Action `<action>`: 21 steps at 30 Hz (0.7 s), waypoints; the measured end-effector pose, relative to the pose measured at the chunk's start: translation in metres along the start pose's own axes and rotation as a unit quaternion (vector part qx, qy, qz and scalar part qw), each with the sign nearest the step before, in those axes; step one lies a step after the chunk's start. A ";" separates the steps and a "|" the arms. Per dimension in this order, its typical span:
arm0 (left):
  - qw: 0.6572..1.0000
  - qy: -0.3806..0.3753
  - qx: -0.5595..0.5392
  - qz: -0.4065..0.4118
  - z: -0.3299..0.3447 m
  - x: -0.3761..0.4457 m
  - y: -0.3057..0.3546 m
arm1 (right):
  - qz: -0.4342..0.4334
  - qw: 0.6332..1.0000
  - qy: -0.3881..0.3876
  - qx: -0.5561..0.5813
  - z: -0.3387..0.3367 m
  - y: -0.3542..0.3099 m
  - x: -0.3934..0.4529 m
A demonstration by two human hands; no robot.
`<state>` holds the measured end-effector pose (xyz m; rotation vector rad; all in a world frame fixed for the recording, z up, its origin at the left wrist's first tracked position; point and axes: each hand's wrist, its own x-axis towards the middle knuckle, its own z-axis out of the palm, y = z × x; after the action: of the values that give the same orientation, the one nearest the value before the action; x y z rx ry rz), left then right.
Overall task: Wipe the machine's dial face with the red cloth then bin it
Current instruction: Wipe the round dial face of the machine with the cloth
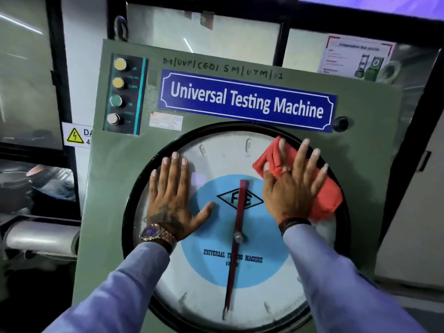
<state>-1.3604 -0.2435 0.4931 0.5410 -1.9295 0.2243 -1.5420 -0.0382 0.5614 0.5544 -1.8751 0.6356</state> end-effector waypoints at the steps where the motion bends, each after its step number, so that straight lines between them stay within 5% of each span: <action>1: 1.000 -0.001 0.001 0.005 0.001 -0.001 0.000 | 0.003 1.000 0.009 0.004 0.000 -0.012 0.013; 8: 0.999 0.013 0.036 0.008 0.004 -0.014 -0.028 | -0.229 0.972 0.009 0.061 0.018 -0.125 0.023; 12: 0.999 0.005 0.041 -0.010 0.003 -0.031 -0.030 | -0.334 0.940 -0.016 0.066 0.015 -0.121 0.011; 21: 0.998 -0.026 0.052 -0.020 -0.011 -0.049 -0.031 | -0.146 0.989 -0.002 0.034 0.010 -0.061 0.017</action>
<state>-1.3207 -0.2538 0.4507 0.6595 -1.9633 0.2875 -1.5162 -0.0926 0.5845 0.8562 -1.7356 0.5063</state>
